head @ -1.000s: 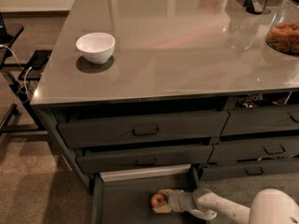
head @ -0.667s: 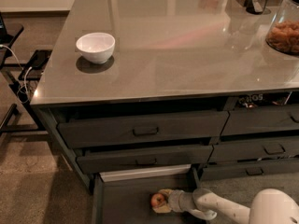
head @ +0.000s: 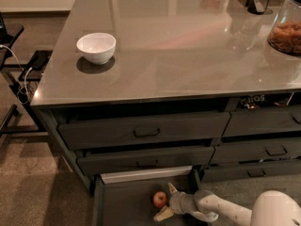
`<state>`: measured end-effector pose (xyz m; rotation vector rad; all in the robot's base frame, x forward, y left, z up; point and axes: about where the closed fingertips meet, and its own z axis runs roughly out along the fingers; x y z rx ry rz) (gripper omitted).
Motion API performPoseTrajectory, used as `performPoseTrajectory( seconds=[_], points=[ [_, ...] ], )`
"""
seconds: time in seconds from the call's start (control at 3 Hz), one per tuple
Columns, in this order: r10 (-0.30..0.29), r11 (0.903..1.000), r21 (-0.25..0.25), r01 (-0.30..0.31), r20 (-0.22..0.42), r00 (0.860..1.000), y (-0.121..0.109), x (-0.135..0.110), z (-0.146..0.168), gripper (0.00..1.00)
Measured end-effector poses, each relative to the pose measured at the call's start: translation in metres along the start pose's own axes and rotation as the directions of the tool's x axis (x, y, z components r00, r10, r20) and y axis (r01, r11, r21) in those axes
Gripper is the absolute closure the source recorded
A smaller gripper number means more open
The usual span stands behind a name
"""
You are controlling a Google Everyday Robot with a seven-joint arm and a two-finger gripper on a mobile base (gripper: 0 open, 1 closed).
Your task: Place apple into bottom drawer
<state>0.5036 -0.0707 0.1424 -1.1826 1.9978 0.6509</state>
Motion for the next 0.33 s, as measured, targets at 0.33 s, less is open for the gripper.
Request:
performPoseTrajectory(
  seconds=[0.33],
  points=[
    [0.000, 1.0000, 0.000, 0.000, 0.000, 1.000, 0.0000, 0.0000, 0.0000, 0.00]
  ],
)
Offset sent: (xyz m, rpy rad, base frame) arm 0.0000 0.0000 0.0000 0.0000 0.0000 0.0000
